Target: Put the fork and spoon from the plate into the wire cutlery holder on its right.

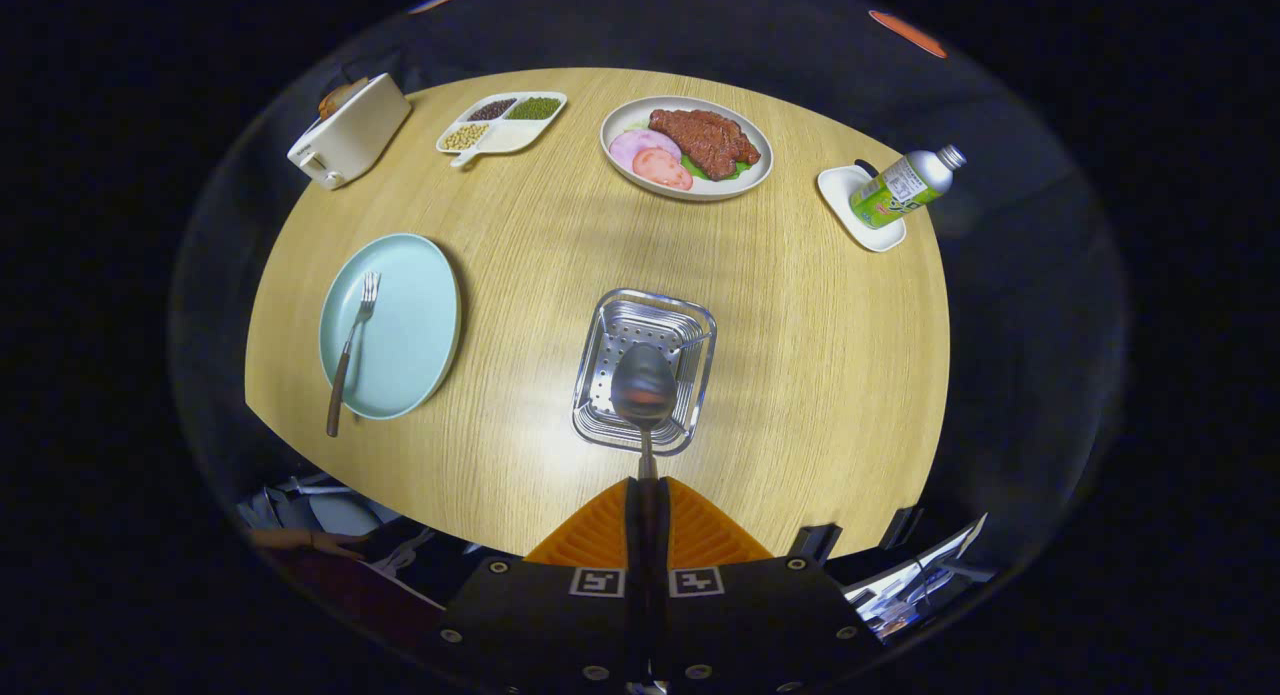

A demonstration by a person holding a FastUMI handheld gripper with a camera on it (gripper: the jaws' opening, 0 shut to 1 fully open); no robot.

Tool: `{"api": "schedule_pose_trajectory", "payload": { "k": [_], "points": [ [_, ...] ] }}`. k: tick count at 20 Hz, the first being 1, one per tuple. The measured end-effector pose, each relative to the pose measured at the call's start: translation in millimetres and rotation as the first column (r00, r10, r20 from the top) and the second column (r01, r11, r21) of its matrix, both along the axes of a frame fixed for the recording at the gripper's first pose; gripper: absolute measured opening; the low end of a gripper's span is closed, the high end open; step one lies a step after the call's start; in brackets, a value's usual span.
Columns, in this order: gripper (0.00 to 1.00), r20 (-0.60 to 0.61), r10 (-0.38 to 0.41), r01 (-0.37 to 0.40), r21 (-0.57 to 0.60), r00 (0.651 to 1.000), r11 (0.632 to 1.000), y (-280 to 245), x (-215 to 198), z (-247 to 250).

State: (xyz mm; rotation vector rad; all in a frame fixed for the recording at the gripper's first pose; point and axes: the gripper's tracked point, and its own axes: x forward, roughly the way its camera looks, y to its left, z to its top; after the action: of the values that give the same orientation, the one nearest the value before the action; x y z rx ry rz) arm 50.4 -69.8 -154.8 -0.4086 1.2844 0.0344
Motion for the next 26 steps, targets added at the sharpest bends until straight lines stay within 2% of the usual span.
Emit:
{"api": "schedule_pose_trajectory", "payload": {
  "k": [8, 12, 14, 19, 23, 25, 26],
  "points": [
    [0.02, -0.139, 0.006, -0.012, -0.048, 0.99, 0.999, 3, 26, -23],
    [0.03, -0.141, -0.003, 0.0, -0.024, 0.99, 1.0, 8, 37, -24],
    [0.03, -0.162, 0.008, -0.018, -0.056, 0.987, 0.998, 3, 38, -31],
    [0.04, -0.181, 0.003, -0.013, -0.053, 0.983, 0.999, 3, 40, -38],
    [0.13, -0.14, 0.004, -0.007, -0.019, 0.99, 1.0, 11, 42, -30],
    [0.33, -0.118, 0.012, -0.014, -0.018, 0.993, 1.0, 12, 42, -22],
    [0.48, -0.102, 0.007, -0.008, -0.013, 0.995, 1.0, 14, 41, -15]
  ]
}}
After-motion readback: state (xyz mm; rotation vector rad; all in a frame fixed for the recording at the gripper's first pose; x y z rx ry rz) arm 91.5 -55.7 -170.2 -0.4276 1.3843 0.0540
